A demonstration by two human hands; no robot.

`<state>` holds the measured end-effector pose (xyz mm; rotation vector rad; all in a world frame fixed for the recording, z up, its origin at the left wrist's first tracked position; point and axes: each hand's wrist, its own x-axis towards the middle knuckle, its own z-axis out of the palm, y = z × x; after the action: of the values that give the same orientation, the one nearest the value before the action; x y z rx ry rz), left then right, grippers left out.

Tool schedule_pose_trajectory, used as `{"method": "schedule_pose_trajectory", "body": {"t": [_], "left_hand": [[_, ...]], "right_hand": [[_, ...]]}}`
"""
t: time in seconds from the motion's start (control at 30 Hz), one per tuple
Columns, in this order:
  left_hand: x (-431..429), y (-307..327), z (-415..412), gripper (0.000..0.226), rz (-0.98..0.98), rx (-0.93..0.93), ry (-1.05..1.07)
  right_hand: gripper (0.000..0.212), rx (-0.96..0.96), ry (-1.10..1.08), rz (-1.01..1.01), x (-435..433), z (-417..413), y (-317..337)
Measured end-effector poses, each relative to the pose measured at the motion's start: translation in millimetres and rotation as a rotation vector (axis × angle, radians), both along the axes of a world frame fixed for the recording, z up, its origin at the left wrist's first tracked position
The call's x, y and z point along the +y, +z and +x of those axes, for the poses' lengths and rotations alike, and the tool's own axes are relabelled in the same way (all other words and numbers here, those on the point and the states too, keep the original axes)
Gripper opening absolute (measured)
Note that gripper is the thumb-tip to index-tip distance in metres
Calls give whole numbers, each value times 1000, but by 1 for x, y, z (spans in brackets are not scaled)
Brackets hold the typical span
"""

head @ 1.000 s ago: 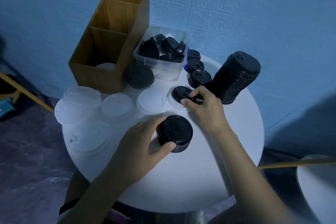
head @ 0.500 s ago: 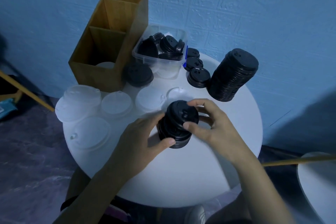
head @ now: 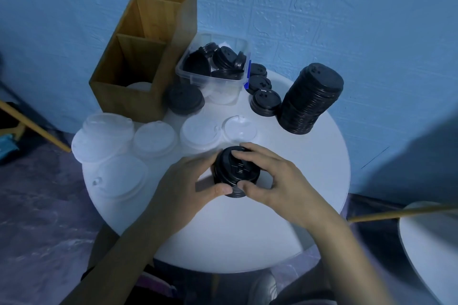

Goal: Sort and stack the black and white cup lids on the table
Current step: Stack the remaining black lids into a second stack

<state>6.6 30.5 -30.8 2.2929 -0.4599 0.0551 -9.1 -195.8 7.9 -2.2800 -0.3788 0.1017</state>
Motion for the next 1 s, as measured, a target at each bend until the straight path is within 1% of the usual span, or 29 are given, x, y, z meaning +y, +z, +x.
{"method": "schedule_pose_trajectory", "body": {"t": [0.1,0.37,0.5,0.57,0.63,0.77,0.9,1.0], "left_hand": [[0,1,-1,66,-13,10,-24],[2,0,-2,74,31,0,-25],[2,-6,1,64,8,9,-50],[2,-9,2,66,-18,7,-15],[2,-10,2,64,-37,-9,-7],[1,-6,0,57,-65,-19,-22],[0,-5,0,57,-63,-14,-50],[2,-7,1,54,-68,-9,-46]], "right_hand": [[51,-8,-1,-16,1,0,2],[51,-46,-29,-78,3,-5,1],[51,-39,-41,-61,4,-6,0],[51,-30,-49,-50,5,-7,0],[53,-17,-63,-28,6,-7,0],[63,74,-114,78,4,-7,-4],[61,125,-146,185,2,-7,-8],[61,141,-149,228,3,-7,-10]]}}
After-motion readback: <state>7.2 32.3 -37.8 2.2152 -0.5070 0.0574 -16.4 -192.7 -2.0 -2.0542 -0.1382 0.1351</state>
